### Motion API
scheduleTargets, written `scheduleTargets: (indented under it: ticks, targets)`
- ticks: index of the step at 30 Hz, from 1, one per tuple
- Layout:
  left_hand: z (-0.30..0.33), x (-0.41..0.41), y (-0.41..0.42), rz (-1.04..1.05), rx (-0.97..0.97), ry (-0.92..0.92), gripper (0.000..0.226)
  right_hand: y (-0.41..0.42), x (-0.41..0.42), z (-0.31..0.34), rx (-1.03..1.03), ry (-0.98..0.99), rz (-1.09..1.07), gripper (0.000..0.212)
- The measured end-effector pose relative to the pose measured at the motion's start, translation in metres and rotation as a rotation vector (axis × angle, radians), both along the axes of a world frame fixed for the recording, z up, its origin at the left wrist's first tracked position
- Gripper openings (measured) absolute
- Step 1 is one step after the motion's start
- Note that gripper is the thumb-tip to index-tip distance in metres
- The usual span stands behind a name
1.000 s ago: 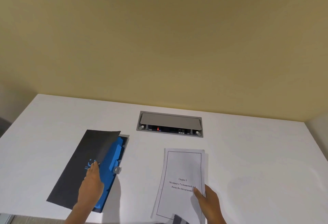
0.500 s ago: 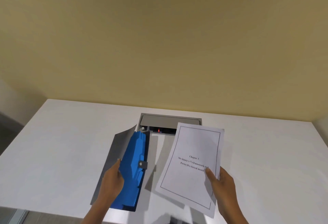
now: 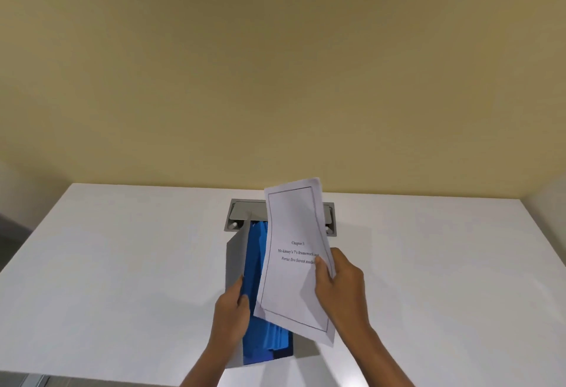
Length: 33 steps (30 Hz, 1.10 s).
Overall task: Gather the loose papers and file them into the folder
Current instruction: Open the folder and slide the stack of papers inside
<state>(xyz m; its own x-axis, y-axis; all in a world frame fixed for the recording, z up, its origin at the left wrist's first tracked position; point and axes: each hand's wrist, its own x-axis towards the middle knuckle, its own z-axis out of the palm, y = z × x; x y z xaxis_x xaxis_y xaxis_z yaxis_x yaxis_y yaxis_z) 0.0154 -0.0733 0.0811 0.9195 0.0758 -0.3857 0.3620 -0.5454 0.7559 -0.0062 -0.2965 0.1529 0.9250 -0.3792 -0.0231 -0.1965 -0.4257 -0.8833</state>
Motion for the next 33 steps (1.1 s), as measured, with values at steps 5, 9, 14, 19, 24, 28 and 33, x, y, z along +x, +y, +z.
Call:
scheduleTargets:
  ticks: [5, 9, 14, 19, 24, 28, 33]
  targets:
    - [0.007, -0.004, -0.018, 0.065, -0.101, 0.016, 0.042, 0.015, -0.002, -0.003, -0.209, 0.080, 0.094, 0.013]
    - [0.011, -0.006, -0.025, 0.102, -0.140, 0.006, 0.038, 0.024, -0.002, -0.006, -0.273, 0.153, 0.162, 0.012]
    - [0.013, -0.008, -0.027, 0.131, -0.137, 0.009, 0.038, 0.033, 0.009, -0.012, -0.301, 0.228, 0.197, 0.022]
    - [0.012, -0.007, -0.026, 0.135, -0.103, 0.015, 0.041, 0.046, 0.023, -0.021, -0.308, 0.252, 0.211, 0.028]
    - [0.011, -0.006, -0.024, 0.151, -0.107, 0.039, 0.046, 0.065, 0.034, -0.031, -0.345, 0.281, 0.233, 0.029]
    - [0.009, -0.005, -0.025, 0.145, -0.102, 0.061, 0.043, 0.082, 0.038, -0.040, -0.349, 0.320, 0.232, 0.036]
    - [0.009, -0.006, -0.024, 0.153, -0.143, 0.069, 0.042, 0.099, 0.038, -0.050, -0.359, 0.345, 0.205, 0.049]
